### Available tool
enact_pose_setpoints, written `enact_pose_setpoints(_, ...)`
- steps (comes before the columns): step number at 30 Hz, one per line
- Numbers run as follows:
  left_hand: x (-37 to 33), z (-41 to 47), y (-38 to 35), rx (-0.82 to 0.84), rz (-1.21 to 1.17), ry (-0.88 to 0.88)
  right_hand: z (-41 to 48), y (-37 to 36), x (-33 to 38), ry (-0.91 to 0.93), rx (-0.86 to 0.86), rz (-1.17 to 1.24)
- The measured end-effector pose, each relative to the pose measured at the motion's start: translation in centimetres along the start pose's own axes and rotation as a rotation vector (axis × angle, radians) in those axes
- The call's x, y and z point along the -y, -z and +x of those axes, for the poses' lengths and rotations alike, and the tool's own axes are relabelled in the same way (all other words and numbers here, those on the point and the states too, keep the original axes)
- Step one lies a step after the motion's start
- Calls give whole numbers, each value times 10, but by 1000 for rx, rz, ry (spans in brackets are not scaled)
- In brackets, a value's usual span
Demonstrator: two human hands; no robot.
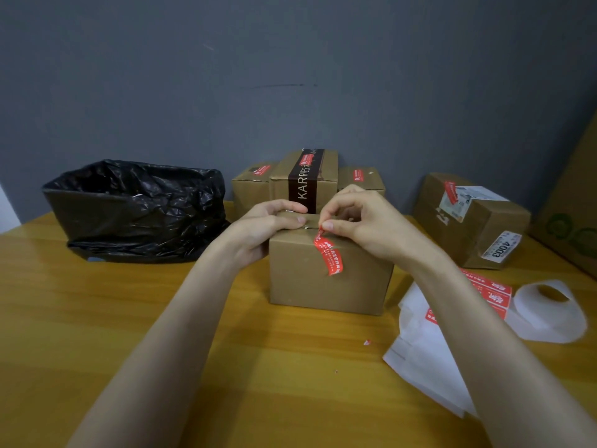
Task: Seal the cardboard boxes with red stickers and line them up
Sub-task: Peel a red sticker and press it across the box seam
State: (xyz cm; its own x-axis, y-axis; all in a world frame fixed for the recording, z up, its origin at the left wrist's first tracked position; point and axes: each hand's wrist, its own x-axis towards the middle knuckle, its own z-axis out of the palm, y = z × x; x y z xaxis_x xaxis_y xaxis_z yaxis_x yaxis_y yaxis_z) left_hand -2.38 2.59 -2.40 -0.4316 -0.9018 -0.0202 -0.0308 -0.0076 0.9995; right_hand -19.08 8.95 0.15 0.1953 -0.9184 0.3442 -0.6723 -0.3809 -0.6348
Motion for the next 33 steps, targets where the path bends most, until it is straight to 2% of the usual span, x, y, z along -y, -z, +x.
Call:
enact_pose_setpoints(4,-4,-1,-1,-27,66,-4,-2,3,1,33,15,47)
enact_pose_setpoints(8,-13,3,2,-122,467,-133,-3,4,0,63,32,79)
enact_pose_setpoints(10,-20,0,3,-52,663,-132,-3,5,-2,79,50,87)
enact_pose_setpoints(12,-23,-1,4,43,743,-77,-2,4,-3,97,67,81)
enact_pose_setpoints(18,-21,-3,4,55,684,-3,-1,-2,-5,134,65,56)
enact_pose_setpoints(25,-19,-5,2,42,486,77,-2,4,-4,145,33,131)
enact_pose_setpoints(33,-20,-6,1,28,468,78,-4,8,-2,172,80,149)
